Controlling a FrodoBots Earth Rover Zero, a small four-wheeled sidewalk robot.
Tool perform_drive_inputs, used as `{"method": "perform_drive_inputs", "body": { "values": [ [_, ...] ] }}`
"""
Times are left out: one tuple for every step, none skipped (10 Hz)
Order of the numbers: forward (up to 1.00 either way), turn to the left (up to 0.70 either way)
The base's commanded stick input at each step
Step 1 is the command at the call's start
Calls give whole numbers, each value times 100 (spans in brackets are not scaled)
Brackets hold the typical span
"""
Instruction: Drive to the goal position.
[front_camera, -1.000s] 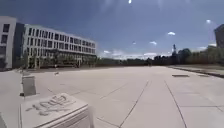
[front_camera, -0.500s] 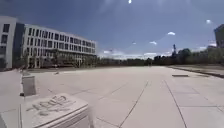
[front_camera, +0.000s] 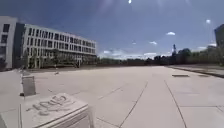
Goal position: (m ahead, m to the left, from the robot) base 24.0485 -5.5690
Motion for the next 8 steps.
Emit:
{"method": "perform_drive_inputs", "body": {
  "values": [
    [6,0],
    [6,0],
    [6,0],
    [6,0],
    [6,0],
    [6,0],
    [6,0],
    [6,0]
  ]
}}
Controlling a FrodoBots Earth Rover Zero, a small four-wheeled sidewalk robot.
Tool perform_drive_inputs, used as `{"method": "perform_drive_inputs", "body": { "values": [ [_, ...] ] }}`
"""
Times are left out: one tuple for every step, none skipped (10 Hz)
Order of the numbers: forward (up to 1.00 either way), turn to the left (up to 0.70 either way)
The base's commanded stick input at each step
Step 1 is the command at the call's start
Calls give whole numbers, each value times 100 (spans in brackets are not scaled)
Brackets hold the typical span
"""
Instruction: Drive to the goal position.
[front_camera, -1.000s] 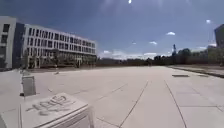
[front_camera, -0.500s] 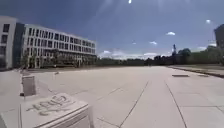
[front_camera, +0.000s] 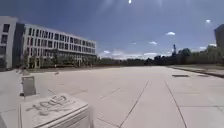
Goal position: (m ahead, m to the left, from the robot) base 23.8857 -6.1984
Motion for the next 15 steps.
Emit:
{"method": "perform_drive_inputs", "body": {
  "values": [
    [6,0],
    [6,0],
    [6,0],
    [6,0],
    [6,0],
    [6,0],
    [6,0],
    [6,0],
    [6,0],
    [6,0],
    [6,0],
    [6,0],
    [6,0],
    [6,0],
    [6,0]
  ]
}}
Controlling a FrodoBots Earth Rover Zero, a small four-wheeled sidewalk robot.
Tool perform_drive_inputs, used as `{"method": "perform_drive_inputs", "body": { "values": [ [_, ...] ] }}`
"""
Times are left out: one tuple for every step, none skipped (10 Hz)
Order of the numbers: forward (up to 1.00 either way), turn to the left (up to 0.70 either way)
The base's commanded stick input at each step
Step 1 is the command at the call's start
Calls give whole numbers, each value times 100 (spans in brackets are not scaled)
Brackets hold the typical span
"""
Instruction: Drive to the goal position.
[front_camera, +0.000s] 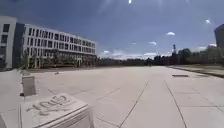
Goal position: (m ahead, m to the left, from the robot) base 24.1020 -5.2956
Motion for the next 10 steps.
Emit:
{"method": "perform_drive_inputs", "body": {
  "values": [
    [6,0],
    [6,0],
    [6,0],
    [6,0],
    [6,0],
    [6,0],
    [6,0],
    [6,0],
    [6,0],
    [6,0]
  ]
}}
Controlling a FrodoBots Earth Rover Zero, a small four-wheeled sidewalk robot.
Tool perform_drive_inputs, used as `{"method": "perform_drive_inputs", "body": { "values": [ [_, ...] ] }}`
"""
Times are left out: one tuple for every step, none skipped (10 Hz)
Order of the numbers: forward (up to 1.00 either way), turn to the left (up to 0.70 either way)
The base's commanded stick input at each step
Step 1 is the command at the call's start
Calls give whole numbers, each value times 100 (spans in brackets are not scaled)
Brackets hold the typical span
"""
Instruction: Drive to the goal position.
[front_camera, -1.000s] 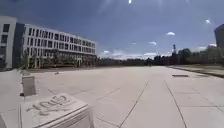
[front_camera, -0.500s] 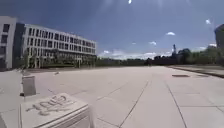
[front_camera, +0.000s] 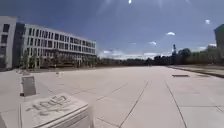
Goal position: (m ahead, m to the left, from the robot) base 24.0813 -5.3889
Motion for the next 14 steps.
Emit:
{"method": "perform_drive_inputs", "body": {
  "values": [
    [6,0],
    [6,0],
    [6,0],
    [6,0],
    [6,0],
    [6,0],
    [6,0],
    [6,0],
    [6,0],
    [6,0],
    [6,0],
    [6,0],
    [6,0],
    [6,0]
  ]
}}
